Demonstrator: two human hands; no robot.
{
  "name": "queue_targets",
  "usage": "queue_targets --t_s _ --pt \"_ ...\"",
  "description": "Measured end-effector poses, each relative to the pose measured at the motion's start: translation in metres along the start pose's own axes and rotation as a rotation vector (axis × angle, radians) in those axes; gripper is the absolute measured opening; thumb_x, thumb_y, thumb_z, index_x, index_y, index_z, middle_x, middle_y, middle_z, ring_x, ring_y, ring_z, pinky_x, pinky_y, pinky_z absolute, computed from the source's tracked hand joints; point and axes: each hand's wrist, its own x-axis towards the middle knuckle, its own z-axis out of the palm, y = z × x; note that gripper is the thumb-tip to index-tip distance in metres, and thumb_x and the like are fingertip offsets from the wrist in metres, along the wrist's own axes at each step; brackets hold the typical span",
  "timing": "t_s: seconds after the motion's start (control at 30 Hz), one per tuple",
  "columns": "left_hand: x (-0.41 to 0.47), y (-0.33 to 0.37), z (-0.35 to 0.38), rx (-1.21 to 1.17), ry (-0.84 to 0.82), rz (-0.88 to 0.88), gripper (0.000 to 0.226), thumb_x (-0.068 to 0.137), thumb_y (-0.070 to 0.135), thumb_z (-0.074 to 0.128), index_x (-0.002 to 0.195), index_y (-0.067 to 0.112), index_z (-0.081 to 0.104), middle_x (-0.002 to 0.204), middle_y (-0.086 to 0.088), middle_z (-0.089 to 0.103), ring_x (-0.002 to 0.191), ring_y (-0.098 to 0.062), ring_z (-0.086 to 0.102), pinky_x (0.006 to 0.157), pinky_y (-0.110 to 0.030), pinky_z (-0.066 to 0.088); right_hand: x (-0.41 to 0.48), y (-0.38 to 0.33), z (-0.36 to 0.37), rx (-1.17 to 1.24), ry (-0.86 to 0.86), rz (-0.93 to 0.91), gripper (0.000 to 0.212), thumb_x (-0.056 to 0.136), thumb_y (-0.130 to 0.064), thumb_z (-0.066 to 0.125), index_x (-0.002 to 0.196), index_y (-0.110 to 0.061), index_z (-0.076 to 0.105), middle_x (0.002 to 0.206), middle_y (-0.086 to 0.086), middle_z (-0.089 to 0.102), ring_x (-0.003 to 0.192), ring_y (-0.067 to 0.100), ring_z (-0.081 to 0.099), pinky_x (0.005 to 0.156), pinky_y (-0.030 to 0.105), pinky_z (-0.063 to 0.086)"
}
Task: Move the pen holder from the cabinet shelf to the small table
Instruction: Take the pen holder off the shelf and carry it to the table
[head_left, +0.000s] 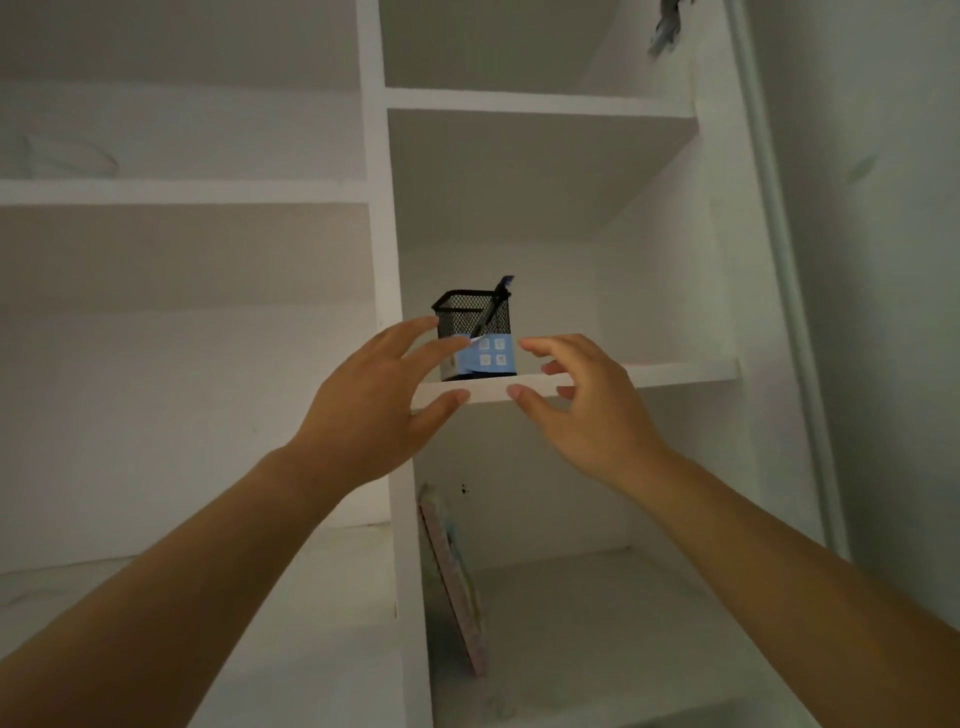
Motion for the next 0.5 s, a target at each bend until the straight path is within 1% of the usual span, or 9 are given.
queue_targets --t_s 0.03,0.1,0.13,0.2,0.27,0.33,0.43,0.5 --pt "0.004 -0.003 0.000 0.017 0.004 -0.001 0.054 0.086 0.048 0.047 0.137 0.036 0.033 0.150 0.003 0.026 0.135 -0.018 0.026 0.103 -0.040 0.031 0.006 0.003 0.002 0.000 -0.004 -0.008 0.042 0.083 -0.024 0.065 0.123 -0.017 0.052 0.119 0.002 0.053 0.100 0.013 0.051 0.081 0.023 0.045" --pt "0.013 -0.010 0.002 0.041 0.029 0.001 0.054 0.086 0.051 0.044 0.136 0.034 0.034 0.150 0.001 0.027 0.135 -0.020 0.027 0.103 -0.041 0.031 0.019 0.008 0.006 -0.016 -0.016 -0.033 0.041 0.084 -0.025 0.064 0.122 -0.017 0.052 0.118 0.003 0.054 0.098 0.009 0.048 0.077 0.011 0.038" --pt "0.017 -0.014 0.002 0.051 0.044 0.000 0.054 0.087 0.054 0.041 0.136 0.032 0.035 0.150 0.000 0.027 0.135 -0.021 0.027 0.104 -0.041 0.030 0.025 0.011 0.009 -0.032 -0.021 -0.045 0.040 0.084 -0.025 0.064 0.122 -0.016 0.052 0.117 0.003 0.054 0.098 0.007 0.047 0.074 0.007 0.035" --pt "0.026 -0.019 0.003 0.080 0.063 -0.004 0.058 0.086 0.059 0.031 0.137 0.031 0.035 0.151 -0.002 0.026 0.137 -0.022 0.025 0.106 -0.042 0.027 0.037 0.015 0.013 -0.057 -0.031 -0.061 0.042 0.084 -0.025 0.064 0.123 -0.015 0.052 0.118 0.003 0.055 0.097 0.006 0.046 0.073 0.004 0.033" --pt "0.036 -0.024 0.003 0.121 0.086 0.003 0.060 0.084 0.058 0.027 0.138 0.032 0.032 0.152 -0.003 0.023 0.139 -0.023 0.020 0.107 -0.044 0.024 0.048 0.017 0.016 -0.055 -0.033 -0.074 0.043 0.085 -0.024 0.064 0.124 -0.015 0.051 0.120 0.004 0.055 0.097 0.006 0.046 0.071 0.003 0.032" --pt "0.045 -0.030 0.002 0.148 0.119 0.009 0.059 0.085 0.056 0.028 0.139 0.033 0.030 0.153 -0.003 0.020 0.140 -0.024 0.015 0.108 -0.043 0.019 0.059 0.018 0.019 -0.045 -0.031 -0.088 0.043 0.084 -0.024 0.064 0.125 -0.015 0.051 0.120 0.004 0.054 0.098 0.005 0.043 0.072 0.007 0.032" --pt "0.060 -0.035 0.001 0.167 0.183 0.005 0.058 0.087 0.053 0.029 0.141 0.032 0.027 0.154 -0.004 0.017 0.141 -0.023 0.010 0.108 -0.040 0.015 0.074 0.019 0.024 -0.049 -0.026 -0.089 0.045 0.083 -0.025 0.065 0.124 -0.015 0.051 0.122 0.005 0.052 0.103 0.009 0.045 0.085 0.016 0.031" --pt "0.068 -0.038 0.003 0.181 0.212 -0.006 0.057 0.088 0.051 0.030 0.142 0.031 0.024 0.154 -0.005 0.015 0.142 -0.023 0.008 0.109 -0.040 0.015 0.084 0.020 0.027 -0.064 -0.013 -0.091 0.045 0.082 -0.027 0.066 0.123 -0.014 0.052 0.122 0.004 0.050 0.109 0.014 0.047 0.090 0.018 0.030"
